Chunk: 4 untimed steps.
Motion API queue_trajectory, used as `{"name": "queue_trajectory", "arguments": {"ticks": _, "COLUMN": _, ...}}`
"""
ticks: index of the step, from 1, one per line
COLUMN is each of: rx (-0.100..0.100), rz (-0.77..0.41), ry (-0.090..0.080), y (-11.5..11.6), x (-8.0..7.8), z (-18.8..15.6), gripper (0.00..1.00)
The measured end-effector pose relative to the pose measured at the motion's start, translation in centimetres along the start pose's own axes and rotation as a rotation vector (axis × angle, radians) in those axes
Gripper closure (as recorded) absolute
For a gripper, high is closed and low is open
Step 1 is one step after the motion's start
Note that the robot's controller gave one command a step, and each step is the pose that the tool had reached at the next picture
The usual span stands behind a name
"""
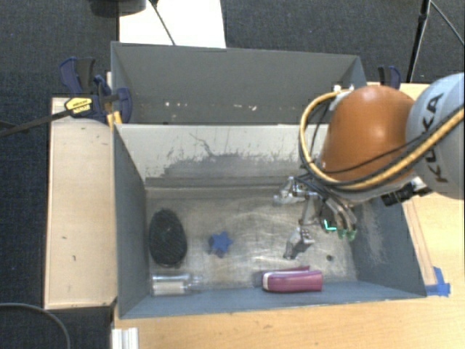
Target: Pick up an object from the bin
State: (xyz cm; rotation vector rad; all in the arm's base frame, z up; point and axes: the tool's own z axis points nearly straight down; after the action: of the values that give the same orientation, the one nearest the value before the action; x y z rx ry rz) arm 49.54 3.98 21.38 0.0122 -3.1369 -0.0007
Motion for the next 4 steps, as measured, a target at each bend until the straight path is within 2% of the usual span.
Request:
{"name": "queue_trajectory", "arguments": {"ticks": 1, "rx": 0.005, "rz": -0.219, "ry": -0.053, "y": -2.1, "x": 0.3, "z": 12.1, "gripper": 0.00}}
{"name": "queue_trajectory", "arguments": {"ticks": 2, "rx": 0.002, "rz": -0.314, "ry": -0.050, "y": -3.1, "x": 0.8, "z": 10.8, "gripper": 0.00}}
{"name": "queue_trajectory", "arguments": {"ticks": 3, "rx": -0.003, "rz": -0.488, "ry": -0.012, "y": 12.2, "x": -2.5, "z": 9.8, "gripper": 0.00}}
{"name": "queue_trajectory", "arguments": {"ticks": 4, "rx": -0.001, "rz": -0.389, "ry": -0.012, "y": 11.8, "x": -0.9, "z": 14.1, "gripper": 0.00}}
